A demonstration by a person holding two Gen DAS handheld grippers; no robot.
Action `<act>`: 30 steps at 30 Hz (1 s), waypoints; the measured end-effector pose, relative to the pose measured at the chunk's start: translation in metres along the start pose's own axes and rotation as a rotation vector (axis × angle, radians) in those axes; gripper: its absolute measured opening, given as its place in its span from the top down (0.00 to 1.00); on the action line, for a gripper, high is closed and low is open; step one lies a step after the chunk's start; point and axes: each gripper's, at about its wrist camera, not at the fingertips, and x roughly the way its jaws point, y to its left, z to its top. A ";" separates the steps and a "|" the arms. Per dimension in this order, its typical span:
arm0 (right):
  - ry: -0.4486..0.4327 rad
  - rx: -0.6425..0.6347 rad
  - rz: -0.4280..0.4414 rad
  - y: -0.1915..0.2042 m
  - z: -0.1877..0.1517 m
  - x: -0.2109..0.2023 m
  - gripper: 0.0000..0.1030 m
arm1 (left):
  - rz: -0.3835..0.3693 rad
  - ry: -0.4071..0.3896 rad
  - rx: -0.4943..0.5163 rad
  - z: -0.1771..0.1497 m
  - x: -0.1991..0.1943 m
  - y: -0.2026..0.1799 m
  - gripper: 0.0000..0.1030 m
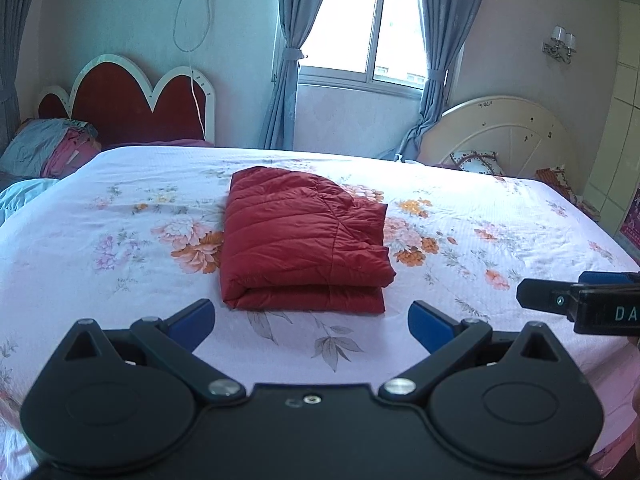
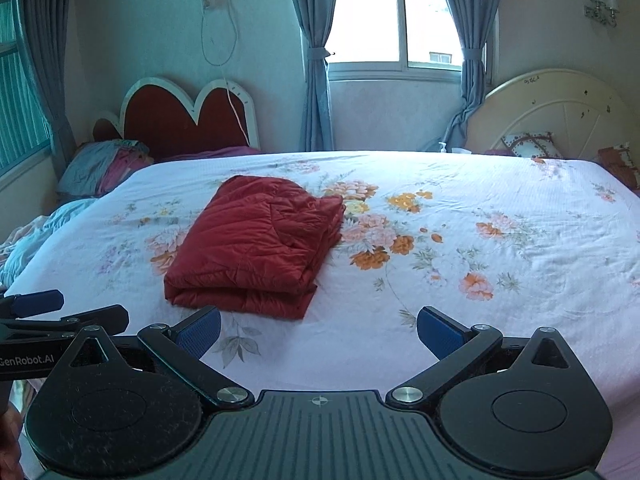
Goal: Fold large clothes
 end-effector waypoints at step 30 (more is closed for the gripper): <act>-0.013 0.005 -0.003 0.007 0.006 -0.009 0.00 | -0.024 -0.045 0.048 0.002 -0.004 0.009 0.03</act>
